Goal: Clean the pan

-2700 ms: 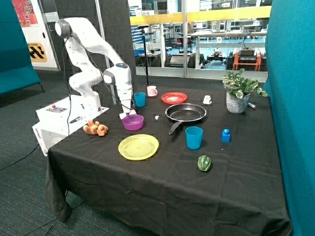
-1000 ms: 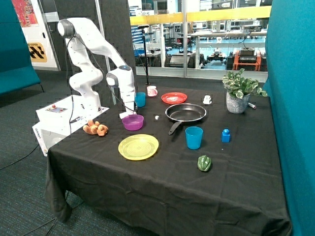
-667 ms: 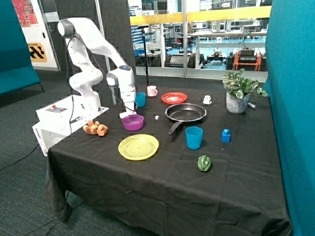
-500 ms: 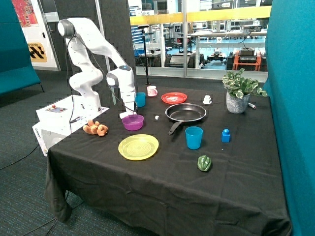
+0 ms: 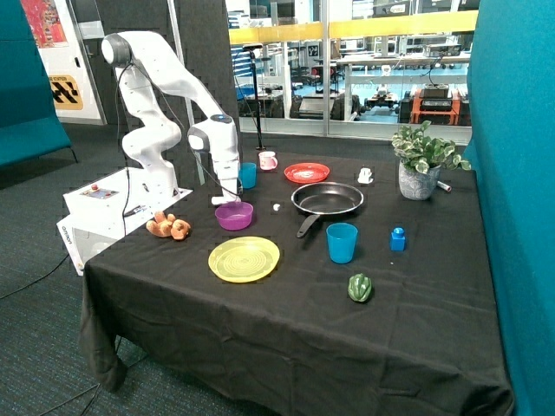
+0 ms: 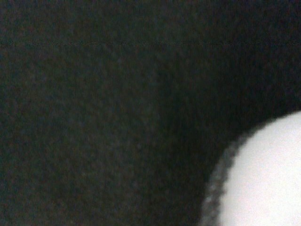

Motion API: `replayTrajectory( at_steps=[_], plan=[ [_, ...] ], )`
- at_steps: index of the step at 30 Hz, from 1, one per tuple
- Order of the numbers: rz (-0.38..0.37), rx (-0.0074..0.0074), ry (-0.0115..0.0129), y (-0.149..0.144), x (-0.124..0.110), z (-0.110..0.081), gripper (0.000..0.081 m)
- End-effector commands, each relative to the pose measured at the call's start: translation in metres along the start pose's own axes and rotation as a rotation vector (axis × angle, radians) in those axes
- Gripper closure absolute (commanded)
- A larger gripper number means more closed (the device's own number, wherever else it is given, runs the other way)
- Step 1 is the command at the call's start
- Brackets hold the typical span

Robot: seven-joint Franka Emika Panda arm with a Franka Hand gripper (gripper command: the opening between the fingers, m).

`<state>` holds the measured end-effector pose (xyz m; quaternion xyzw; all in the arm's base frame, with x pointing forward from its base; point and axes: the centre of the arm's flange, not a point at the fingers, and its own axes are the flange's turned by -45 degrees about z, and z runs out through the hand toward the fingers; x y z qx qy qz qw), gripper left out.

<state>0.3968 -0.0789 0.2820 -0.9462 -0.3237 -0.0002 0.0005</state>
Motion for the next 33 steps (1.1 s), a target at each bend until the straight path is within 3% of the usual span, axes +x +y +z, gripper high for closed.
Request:
replayTrajectory(
  at_steps=[1,12,21,33],
  plan=[
    [0.004,-0.0009,-0.0006,-0.001,0.012,-0.025,0.0808],
    [0.032,-0.0009,-0.0006,0.005,0.034,-0.069,0.0808],
    [0.038,-0.0009,-0.0006,0.007,0.049,-0.088,0.0808],
    [-0.004,-0.0009,-0.0006,-0.011,0.091,-0.110,0.0808]
  ],
)
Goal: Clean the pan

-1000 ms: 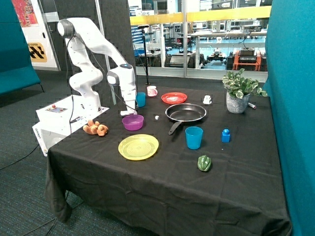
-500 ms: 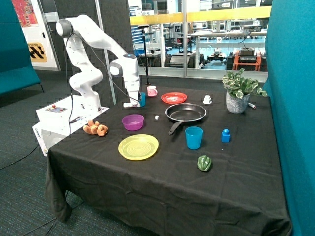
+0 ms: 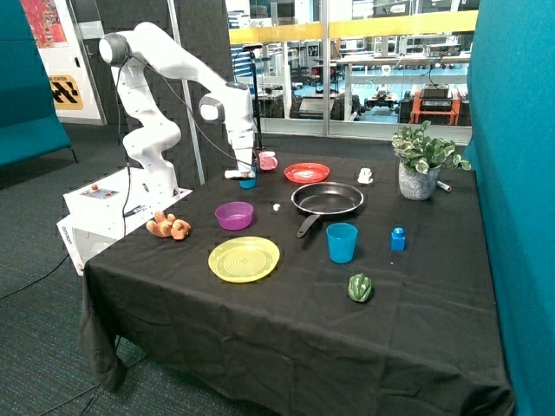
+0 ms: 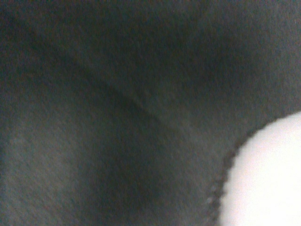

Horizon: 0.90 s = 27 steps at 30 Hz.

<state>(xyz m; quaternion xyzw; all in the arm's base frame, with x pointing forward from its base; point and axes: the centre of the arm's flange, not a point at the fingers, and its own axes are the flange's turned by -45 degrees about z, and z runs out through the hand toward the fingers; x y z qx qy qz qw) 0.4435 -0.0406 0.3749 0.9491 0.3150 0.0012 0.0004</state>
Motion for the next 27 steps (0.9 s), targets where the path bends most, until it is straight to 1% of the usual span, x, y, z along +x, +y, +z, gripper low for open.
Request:
replayTrajectory(
  at_steps=[1,9,14,27],
  plan=[
    [-0.024,0.0015,-0.0020,-0.011,0.033,-0.018,0.0808],
    [-0.022,0.0015,-0.0020,-0.020,0.059,-0.018,0.0808],
    [-0.009,0.0014,-0.0020,-0.024,0.081,-0.020,0.0808],
    [0.009,0.0014,-0.0020,-0.033,0.119,-0.020,0.0808]
  ],
)
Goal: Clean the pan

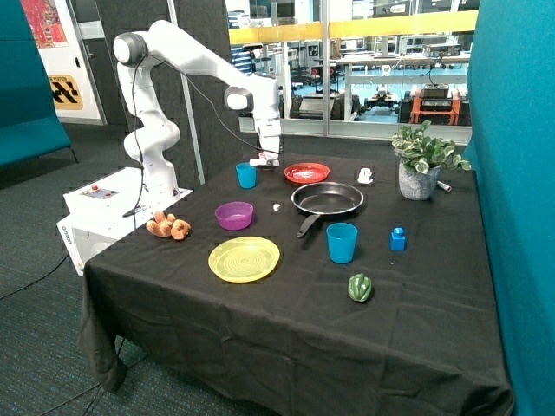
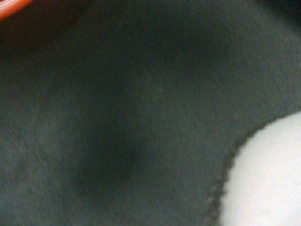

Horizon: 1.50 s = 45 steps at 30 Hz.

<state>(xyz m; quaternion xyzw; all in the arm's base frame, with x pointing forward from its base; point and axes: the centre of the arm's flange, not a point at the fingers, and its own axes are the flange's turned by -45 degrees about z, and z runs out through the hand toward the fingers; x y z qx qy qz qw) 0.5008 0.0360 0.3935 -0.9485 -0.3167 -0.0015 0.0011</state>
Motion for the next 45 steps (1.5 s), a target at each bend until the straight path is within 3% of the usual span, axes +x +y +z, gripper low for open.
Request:
replayTrajectory(
  at_steps=[1,8,14,26,45],
  plan=[
    [0.014,-0.0012,-0.0035,-0.007,0.030,-0.002,0.0808],
    [0.045,-0.0012,-0.0035,-0.005,0.041,0.001,0.0808],
    [0.082,-0.0013,-0.0034,0.001,0.064,0.006,0.0808],
    [0.099,-0.0013,-0.0034,0.005,0.083,0.007,0.0808],
    [0.163,-0.0014,-0.0034,0.037,0.115,0.014,0.0808]
  ],
)
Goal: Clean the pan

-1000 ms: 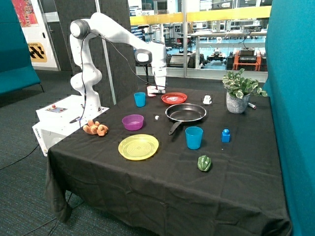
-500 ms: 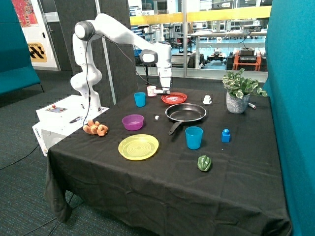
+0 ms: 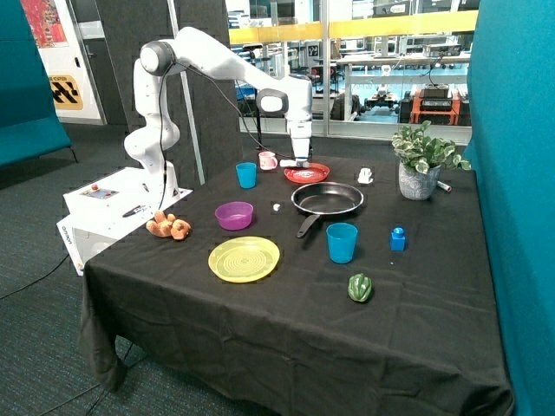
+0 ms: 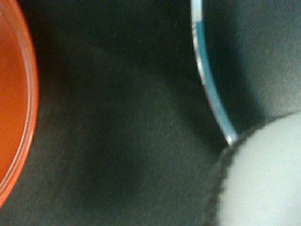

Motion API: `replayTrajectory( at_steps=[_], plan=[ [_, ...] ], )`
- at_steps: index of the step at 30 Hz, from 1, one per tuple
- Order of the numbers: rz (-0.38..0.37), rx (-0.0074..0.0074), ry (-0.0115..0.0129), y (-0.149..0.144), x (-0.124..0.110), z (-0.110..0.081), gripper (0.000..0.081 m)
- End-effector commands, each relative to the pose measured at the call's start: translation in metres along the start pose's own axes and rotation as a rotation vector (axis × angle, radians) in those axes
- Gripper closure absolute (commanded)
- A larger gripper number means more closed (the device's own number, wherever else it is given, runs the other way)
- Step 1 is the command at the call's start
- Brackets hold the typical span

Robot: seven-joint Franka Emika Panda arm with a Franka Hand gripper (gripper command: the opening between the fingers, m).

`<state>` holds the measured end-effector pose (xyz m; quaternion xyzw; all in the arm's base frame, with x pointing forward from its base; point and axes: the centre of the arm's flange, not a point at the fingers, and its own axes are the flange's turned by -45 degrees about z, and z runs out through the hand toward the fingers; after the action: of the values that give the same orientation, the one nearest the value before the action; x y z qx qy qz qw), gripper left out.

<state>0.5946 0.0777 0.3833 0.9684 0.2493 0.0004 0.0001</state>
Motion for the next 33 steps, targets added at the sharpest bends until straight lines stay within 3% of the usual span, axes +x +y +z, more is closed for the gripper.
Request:
replayTrajectory(
  at_steps=[1,17,33],
  plan=[
    [0.024,0.0004,-0.0007,0.013,0.018,0.004,0.0808],
    [0.076,0.0004,-0.0007,0.034,0.034,0.029,0.0808],
    [0.089,0.0004,-0.0007,0.051,0.048,0.042,0.0808]
  ],
)
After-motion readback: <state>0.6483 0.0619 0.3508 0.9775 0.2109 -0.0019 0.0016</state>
